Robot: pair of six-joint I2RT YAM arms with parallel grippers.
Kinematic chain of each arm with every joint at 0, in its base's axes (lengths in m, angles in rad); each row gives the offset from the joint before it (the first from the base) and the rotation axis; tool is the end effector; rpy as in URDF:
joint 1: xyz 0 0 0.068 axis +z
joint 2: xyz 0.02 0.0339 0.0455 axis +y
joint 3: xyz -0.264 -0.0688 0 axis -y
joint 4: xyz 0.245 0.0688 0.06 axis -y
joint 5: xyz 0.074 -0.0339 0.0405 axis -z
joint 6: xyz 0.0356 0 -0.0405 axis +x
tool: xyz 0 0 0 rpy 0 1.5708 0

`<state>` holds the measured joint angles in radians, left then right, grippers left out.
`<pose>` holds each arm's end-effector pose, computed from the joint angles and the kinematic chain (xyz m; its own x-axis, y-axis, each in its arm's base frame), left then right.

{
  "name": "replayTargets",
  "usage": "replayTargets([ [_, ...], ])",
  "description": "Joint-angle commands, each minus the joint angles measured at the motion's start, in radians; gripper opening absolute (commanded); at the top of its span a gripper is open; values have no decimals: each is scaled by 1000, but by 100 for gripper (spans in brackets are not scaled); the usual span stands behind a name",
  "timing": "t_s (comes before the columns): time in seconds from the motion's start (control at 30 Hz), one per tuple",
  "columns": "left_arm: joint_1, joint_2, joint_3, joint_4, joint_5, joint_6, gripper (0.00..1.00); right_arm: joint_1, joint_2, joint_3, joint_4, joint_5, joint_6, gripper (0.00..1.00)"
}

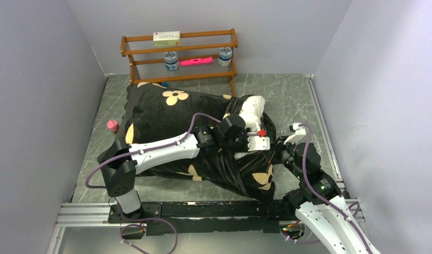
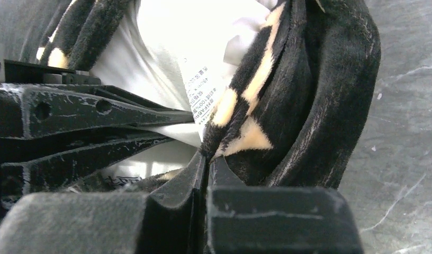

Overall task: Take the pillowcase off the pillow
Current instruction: Remove the pillow from the pillowcase.

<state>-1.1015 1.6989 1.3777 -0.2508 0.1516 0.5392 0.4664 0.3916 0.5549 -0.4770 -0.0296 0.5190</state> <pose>0.1747 -0.3565 0.2958 0.2721 0.5857 -0.7635 0.9315 0.0386 0.3616 0.0997 0.0514 0.2795 -0.4747 0.3161 -0.8214 -0.2754 0.8331 0.4797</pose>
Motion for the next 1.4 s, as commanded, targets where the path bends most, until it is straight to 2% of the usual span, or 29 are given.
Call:
replayTargets([
  [0.0,19,-7,9,-51,3,8,5,9,-28,53,-40,0,13,0],
  [0.3,75,-116,-7,-4,-148,-68,5,8,0,123,-213,143,137,0],
  [0.6,224,-248,-39,43,-3,-236,5,8,55,140,-297,236,216,0],
  [0.83,302,-317,-106,108,-24,-314,5,8,157,181,-376,361,262,0],
  [1.0,341,-337,-113,125,-71,-382,5,8,199,179,-388,368,274,0],
  [1.13,401,-347,-98,131,-49,-457,5,8,254,175,-408,350,309,0],
  [1.37,495,-391,-118,171,-24,-579,5,8,248,110,-420,359,406,0],
])
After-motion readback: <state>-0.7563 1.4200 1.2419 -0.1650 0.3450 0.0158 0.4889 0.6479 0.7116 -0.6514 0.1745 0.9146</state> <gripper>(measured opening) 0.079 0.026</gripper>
